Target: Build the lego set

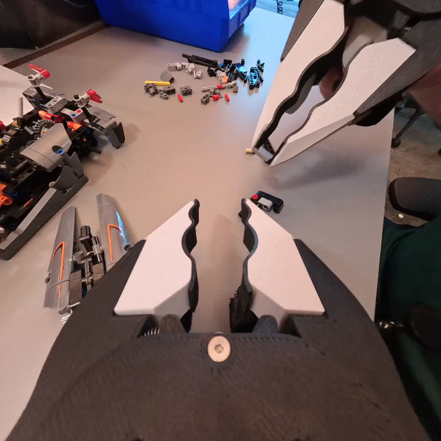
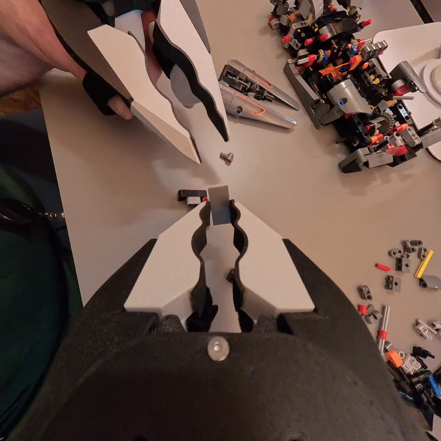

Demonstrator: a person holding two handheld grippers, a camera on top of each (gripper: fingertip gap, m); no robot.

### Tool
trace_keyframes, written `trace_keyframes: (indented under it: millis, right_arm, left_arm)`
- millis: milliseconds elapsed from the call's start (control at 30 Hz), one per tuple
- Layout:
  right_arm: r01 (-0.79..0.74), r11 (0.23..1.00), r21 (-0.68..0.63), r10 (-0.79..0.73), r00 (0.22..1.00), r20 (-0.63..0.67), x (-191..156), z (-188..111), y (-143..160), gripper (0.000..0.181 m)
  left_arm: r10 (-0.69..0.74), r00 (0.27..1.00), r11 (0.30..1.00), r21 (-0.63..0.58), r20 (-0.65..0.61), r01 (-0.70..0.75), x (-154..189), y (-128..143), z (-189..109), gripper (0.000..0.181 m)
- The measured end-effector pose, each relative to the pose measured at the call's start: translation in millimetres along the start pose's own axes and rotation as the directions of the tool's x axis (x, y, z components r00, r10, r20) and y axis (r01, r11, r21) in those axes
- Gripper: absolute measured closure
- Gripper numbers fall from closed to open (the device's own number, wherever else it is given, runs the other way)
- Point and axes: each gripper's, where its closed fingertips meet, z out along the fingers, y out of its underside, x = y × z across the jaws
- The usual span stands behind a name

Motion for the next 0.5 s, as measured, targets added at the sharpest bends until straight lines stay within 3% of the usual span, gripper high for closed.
trace_keyframes:
  millis: [500]
  right_arm:
    - [-0.021, 0.999, -0.034, 0.022, 0.999, 0.036, -14, -3, 11, 0.167]
  left_arm:
    - [0.061, 0.998, 0.998, -0.025, -0.007, -0.061, 6, 6, -3, 0.150]
